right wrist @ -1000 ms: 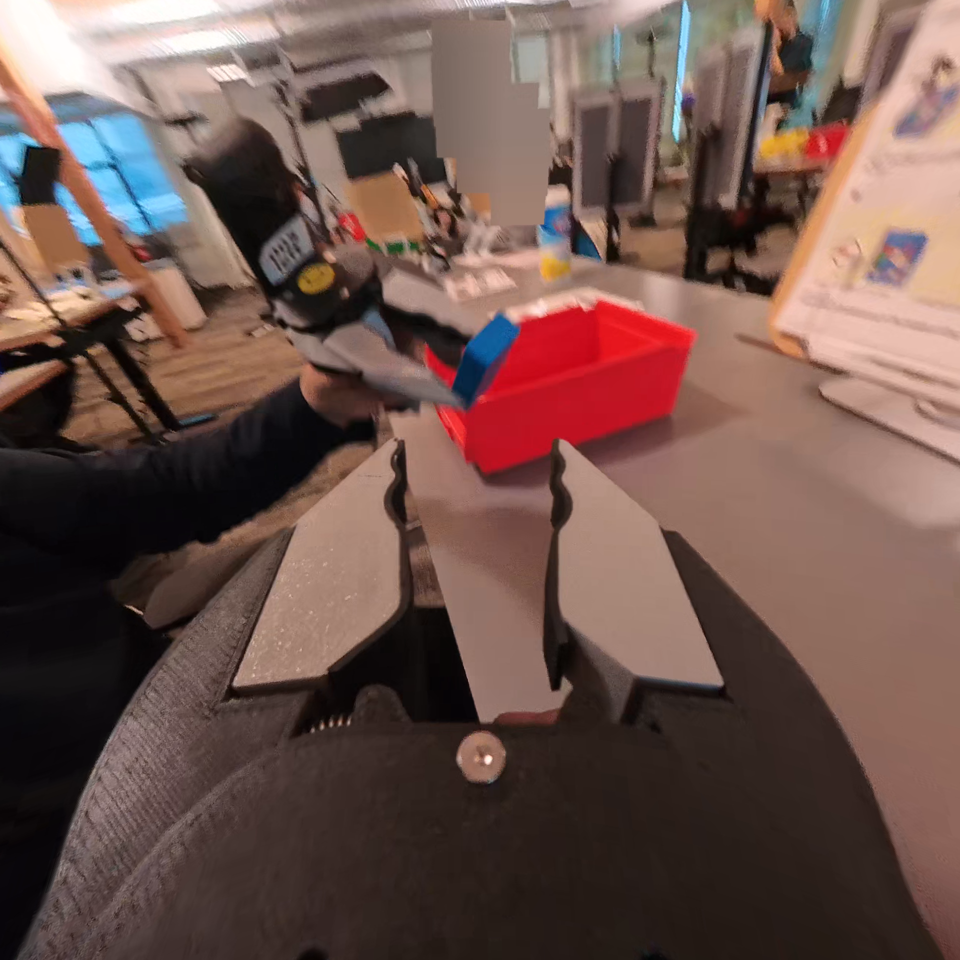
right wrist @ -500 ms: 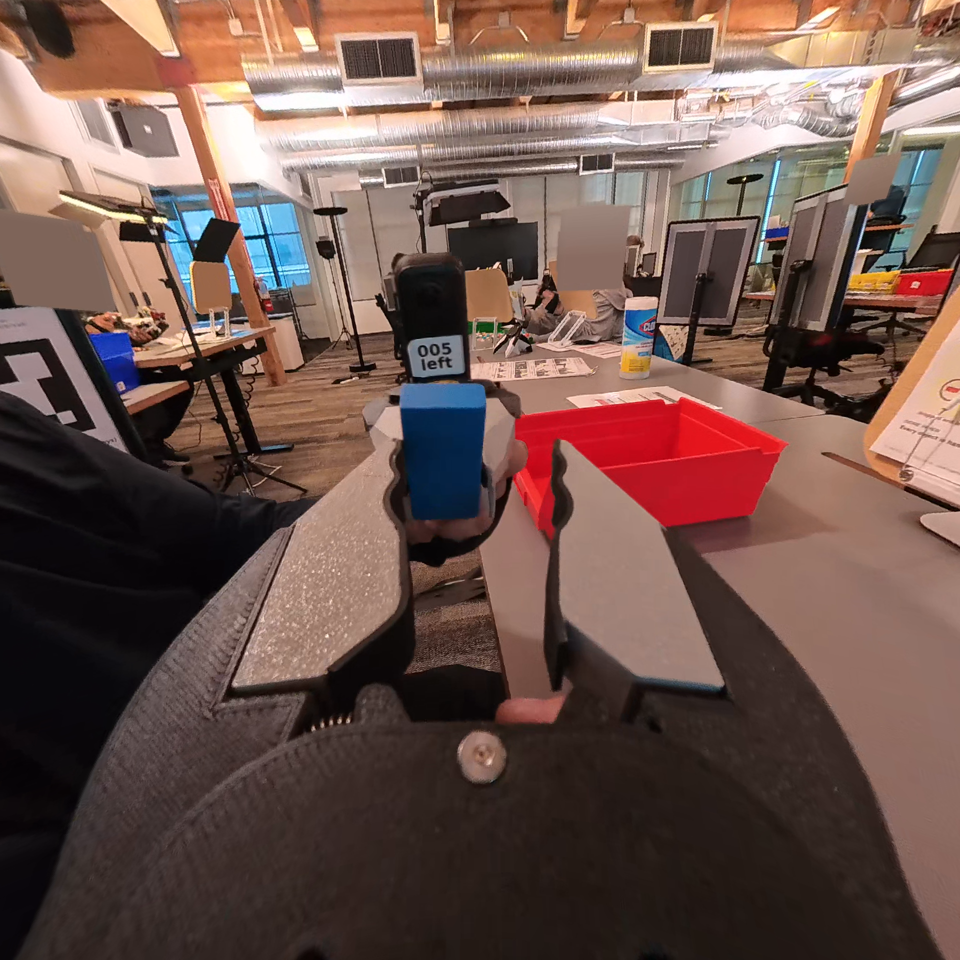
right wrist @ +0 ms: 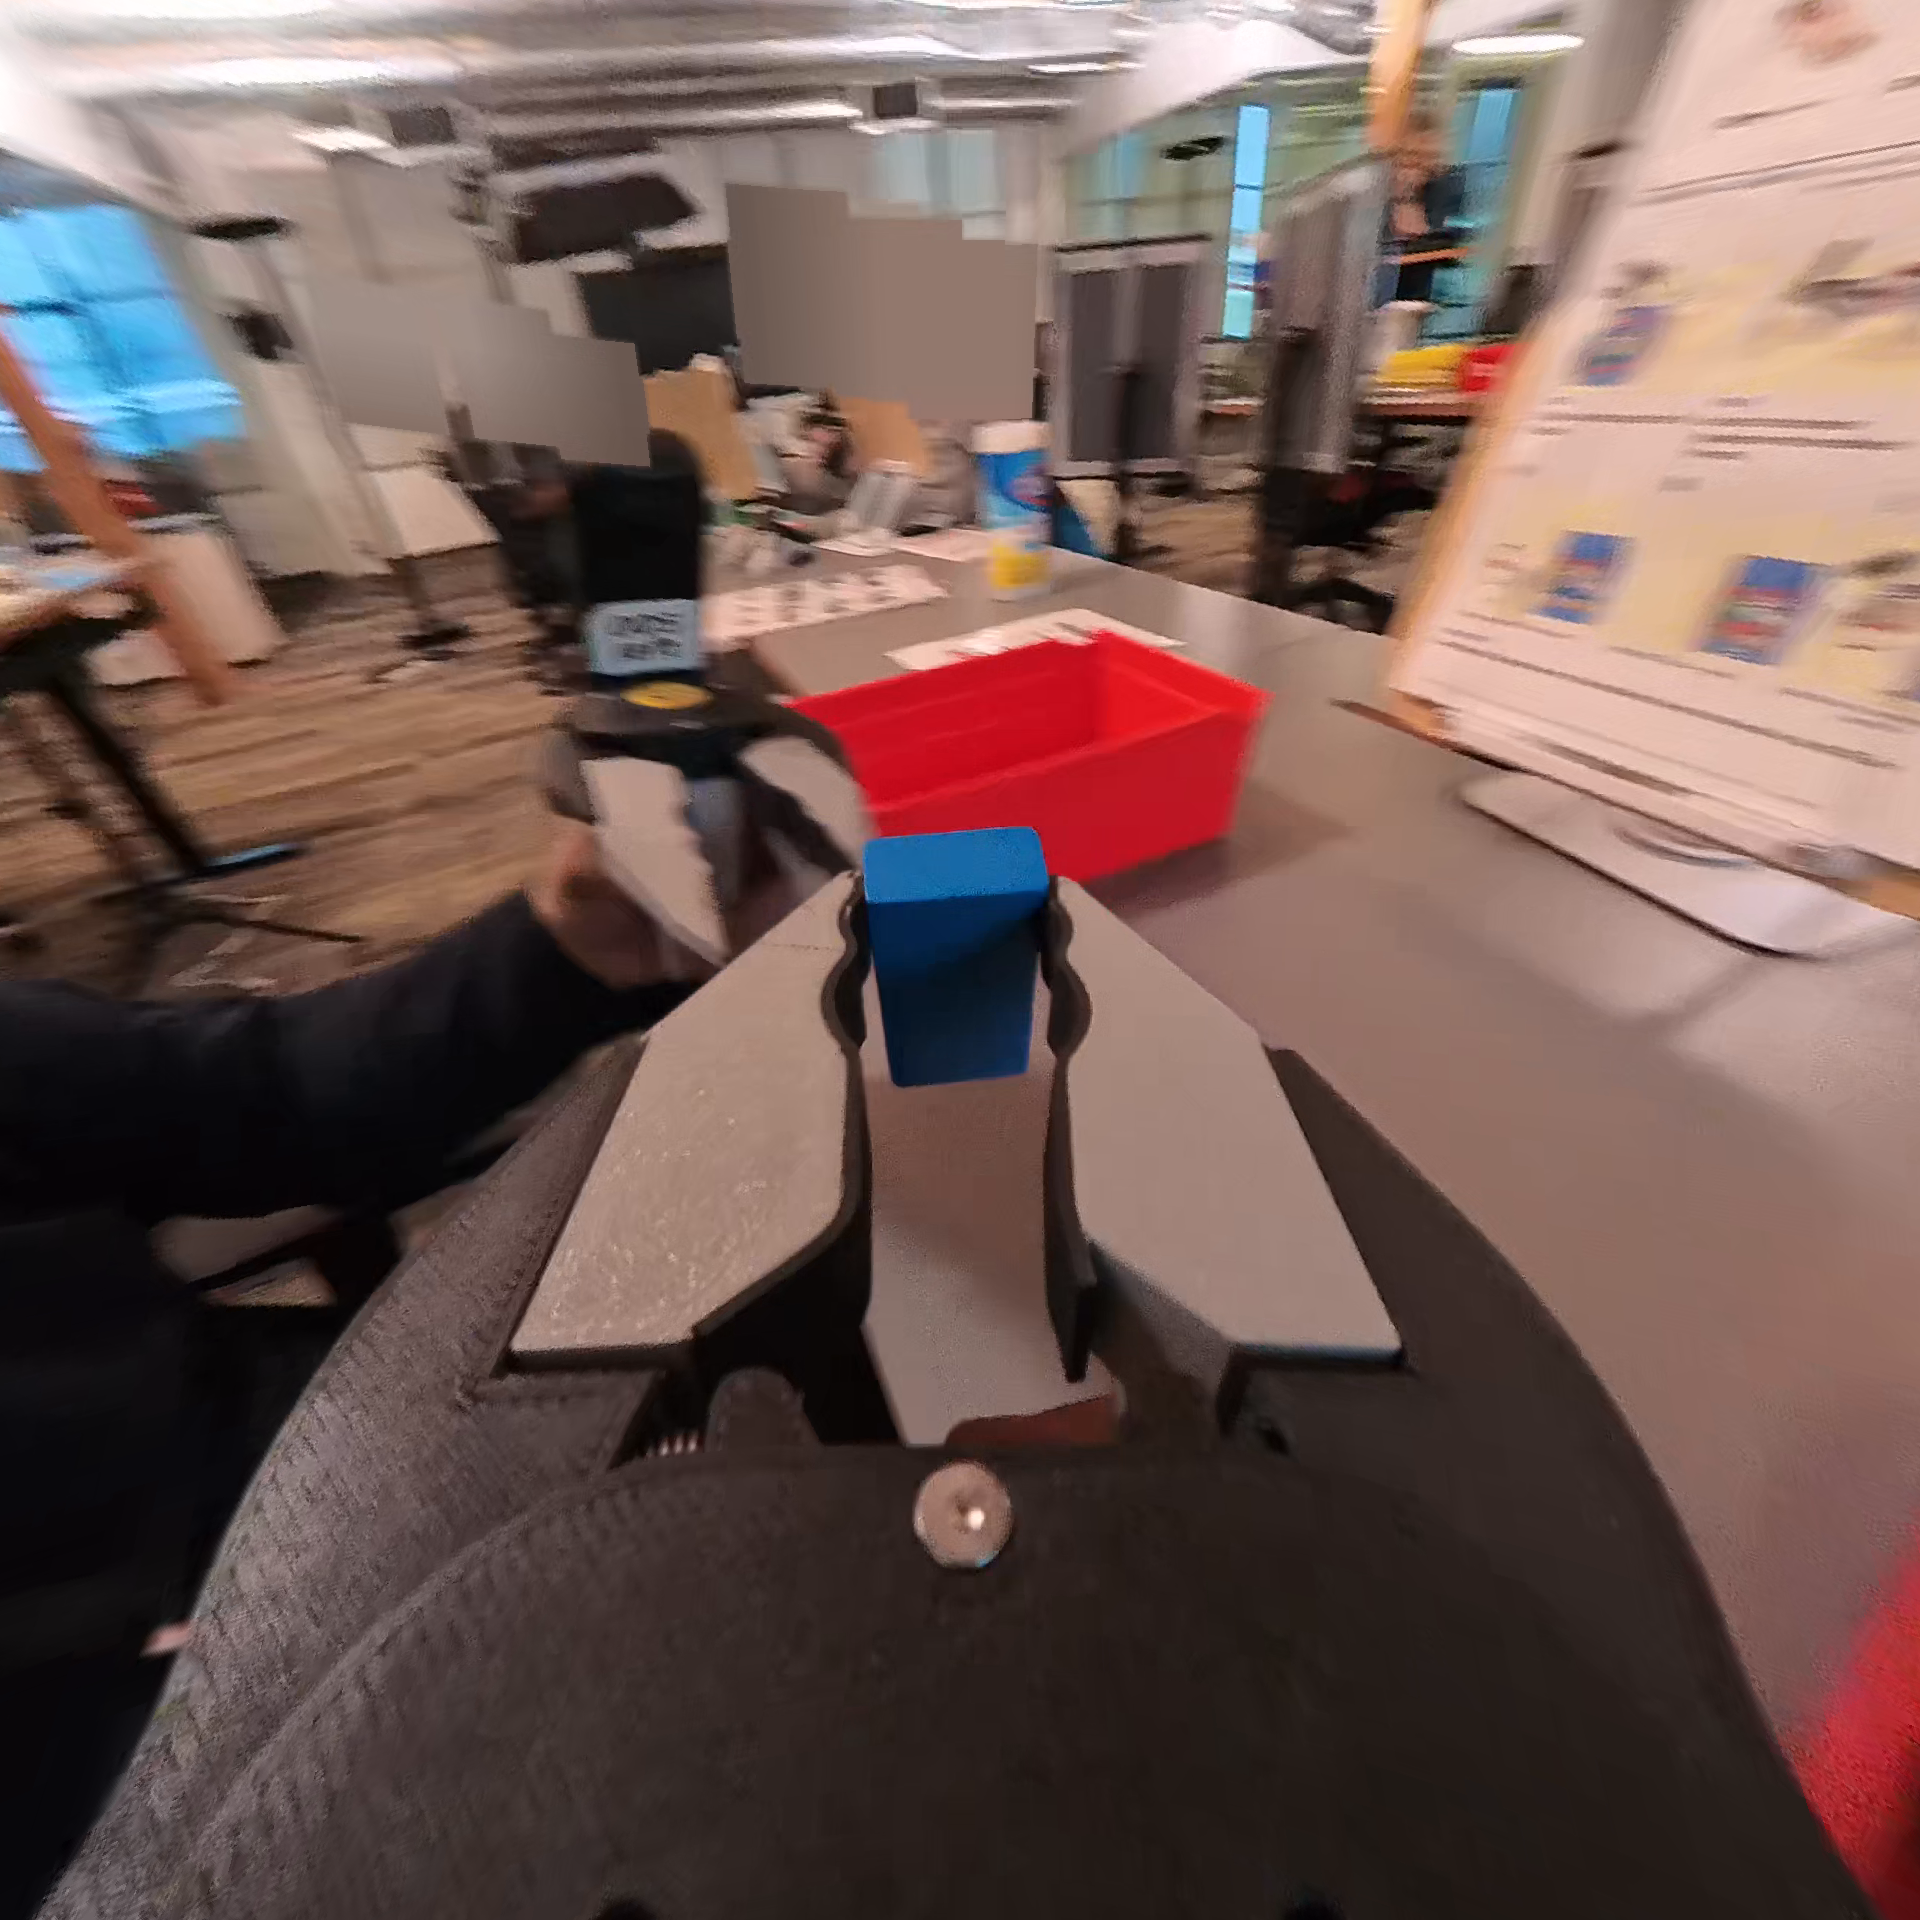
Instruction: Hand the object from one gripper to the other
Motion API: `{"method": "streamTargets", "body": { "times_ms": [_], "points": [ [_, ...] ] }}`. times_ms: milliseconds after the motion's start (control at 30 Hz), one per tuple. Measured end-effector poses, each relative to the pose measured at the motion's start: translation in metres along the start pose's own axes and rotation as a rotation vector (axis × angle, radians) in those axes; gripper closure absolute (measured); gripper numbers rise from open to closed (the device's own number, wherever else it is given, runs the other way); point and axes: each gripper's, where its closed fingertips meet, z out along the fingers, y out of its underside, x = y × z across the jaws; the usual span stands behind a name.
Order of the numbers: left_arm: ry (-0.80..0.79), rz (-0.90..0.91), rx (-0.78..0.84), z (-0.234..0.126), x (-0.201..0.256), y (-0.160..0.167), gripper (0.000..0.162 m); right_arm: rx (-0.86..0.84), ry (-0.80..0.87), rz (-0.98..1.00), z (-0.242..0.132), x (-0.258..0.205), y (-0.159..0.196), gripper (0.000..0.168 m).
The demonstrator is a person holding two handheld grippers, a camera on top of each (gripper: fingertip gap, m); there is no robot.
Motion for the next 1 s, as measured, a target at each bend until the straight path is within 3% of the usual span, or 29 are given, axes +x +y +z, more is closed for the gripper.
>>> {"method": "streamTargets", "body": {
  "times_ms": [133, 233, 300, 433, 800, 1000],
  "points": [
    [-0.120, -0.003, -0.038, -0.027, -0.024, 0.000, 0.131, -0.060, 0.422, -0.007, -0.068, 0.114, 0.001, 0.138],
    [-0.145, -0.023, -0.010, -0.042, -0.031, -0.010, 0.134, -0.272, 0.754, 0.051, -0.124, 0.212, 0.033, 0.138],
    [-0.141, -0.023, 0.006, -0.046, -0.030, -0.015, 0.135, -0.381, 0.869, 0.068, -0.145, 0.256, 0.052, 0.138],
    [-0.166, 0.008, -0.035, -0.045, -0.027, -0.012, 0.135, -0.550, 0.948, 0.098, -0.154, 0.307, 0.094, 0.138],
    [-0.230, 0.084, -0.121, -0.044, -0.023, 0.001, 0.136, -0.841, 0.967, 0.198, -0.165, 0.338, 0.167, 0.137],
    [-0.232, 0.085, -0.133, -0.042, -0.023, 0.003, 0.137, -0.927, 0.930, 0.264, -0.172, 0.329, 0.173, 0.138]
  ]
}}
